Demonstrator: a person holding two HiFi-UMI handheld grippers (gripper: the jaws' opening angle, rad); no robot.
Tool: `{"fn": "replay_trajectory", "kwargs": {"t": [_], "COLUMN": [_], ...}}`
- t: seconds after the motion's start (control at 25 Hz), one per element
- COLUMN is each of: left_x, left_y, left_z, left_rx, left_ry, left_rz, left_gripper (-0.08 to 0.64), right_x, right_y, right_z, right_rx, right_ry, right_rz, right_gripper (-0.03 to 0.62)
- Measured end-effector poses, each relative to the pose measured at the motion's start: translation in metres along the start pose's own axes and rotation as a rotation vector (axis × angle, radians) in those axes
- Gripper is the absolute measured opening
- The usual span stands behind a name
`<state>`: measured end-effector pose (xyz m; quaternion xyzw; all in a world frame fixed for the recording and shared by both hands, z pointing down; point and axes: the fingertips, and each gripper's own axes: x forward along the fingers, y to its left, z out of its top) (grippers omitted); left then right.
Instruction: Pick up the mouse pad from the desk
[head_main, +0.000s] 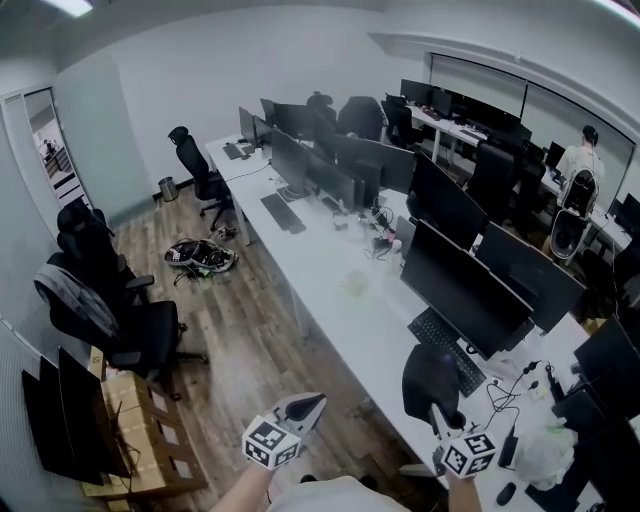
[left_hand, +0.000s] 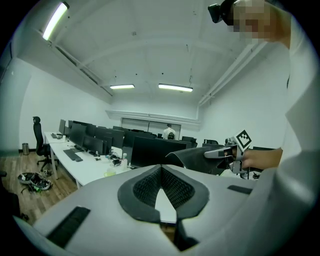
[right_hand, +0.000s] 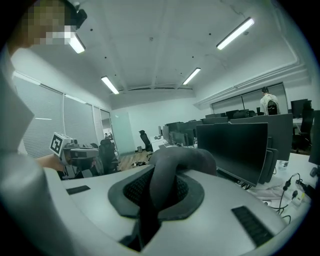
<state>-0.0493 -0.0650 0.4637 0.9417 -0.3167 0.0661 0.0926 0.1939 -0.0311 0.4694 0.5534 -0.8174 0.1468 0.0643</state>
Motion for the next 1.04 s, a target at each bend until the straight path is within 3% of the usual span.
{"fn": "replay_trajectory", "kwargs": {"t": [0.36,1.04], "left_x": [-0.013,-0.011], "left_y": [0.017,0.020], "left_z": [0.016,0.012], "left_rx": [-0.001,-0.013], "left_ry": [-0.044,-0.040], "left_rz": [0.026,0.043], "left_gripper": [0.017,0.017], "right_x": [0.001,0.005], "right_y": [0.013,0.015], "right_z": [0.007,0.013], "right_rx": [-0.021,-0.032], "right_ry": [-0.014,-0.022], "right_rz": [0.006,0.033], "right_gripper": [0.043,0.043]}}
